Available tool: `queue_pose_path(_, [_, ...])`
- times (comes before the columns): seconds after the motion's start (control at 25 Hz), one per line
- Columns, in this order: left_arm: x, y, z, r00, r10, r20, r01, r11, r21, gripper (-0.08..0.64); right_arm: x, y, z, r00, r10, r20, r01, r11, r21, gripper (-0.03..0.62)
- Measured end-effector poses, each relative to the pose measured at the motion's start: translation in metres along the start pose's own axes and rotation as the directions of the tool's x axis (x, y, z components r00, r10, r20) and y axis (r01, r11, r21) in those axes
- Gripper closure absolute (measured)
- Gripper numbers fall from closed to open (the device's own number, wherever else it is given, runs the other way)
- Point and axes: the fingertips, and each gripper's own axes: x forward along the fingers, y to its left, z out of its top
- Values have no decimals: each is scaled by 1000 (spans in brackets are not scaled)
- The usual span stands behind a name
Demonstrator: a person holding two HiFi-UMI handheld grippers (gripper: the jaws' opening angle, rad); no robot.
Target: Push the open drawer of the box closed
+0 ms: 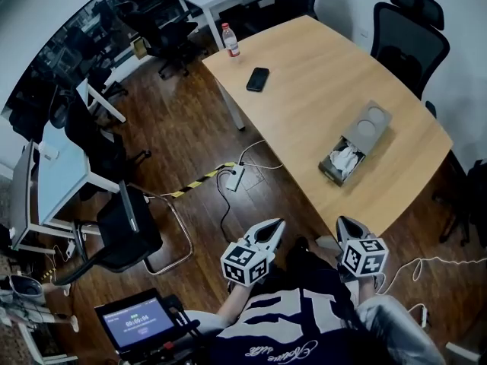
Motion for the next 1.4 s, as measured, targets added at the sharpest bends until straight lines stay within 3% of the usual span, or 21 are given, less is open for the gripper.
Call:
queue_pose_path(0.16, [24, 37, 30, 995, 69, 67, -66, 997, -37, 558, 47, -19, 39, 999, 36, 12, -36, 999, -28, 594])
queue_pose_path(0.36, [33, 43, 42, 994, 103, 40, -102, 994, -40, 558, 71, -31, 66, 999, 51, -6, -51, 996, -76, 594])
queue_pose_path(0.4, [35, 42, 43, 994, 103, 34, -102, 994, -42, 558, 75, -33, 67, 998, 64, -20, -66, 994, -82, 594])
queue_pose_path(0.44, [38, 41, 44, 994, 104, 30, -103, 994, -45, 558, 81, -34, 66, 996, 82, -38, -85, 993, -82, 530])
queue_pose_path(0.48, [41, 42, 45, 994, 106, 27, -105, 993, -47, 558, 87, -36, 64, 994, 96, -58, -101, 992, -80, 509])
queue_pose_path(0.6, [45, 44, 49, 992, 122, 12, -121, 991, -52, 558, 104, -44, 58, 989, 96, -110, -106, 990, -93, 509])
queue_pose_path(0.72, [48, 46, 49, 990, 141, -10, -142, 988, -58, 558, 116, -49, 54, 985, 78, -152, -104, 981, -166, 509])
queue_pose_path(0.92, [54, 41, 46, 989, 141, -45, -144, 987, -69, 558, 117, -26, 45, 960, 168, -226, -220, 948, -231, 511])
queue_pose_path(1.2, [71, 35, 44, 989, 123, -77, -128, 990, -60, 558, 122, -35, 41, 970, 109, -219, -159, 962, -224, 517])
queue_pose_path(1.4, [68, 35, 44, 989, 123, -82, -128, 989, -68, 558, 113, -32, 31, 959, 41, -281, -129, 945, -301, 517])
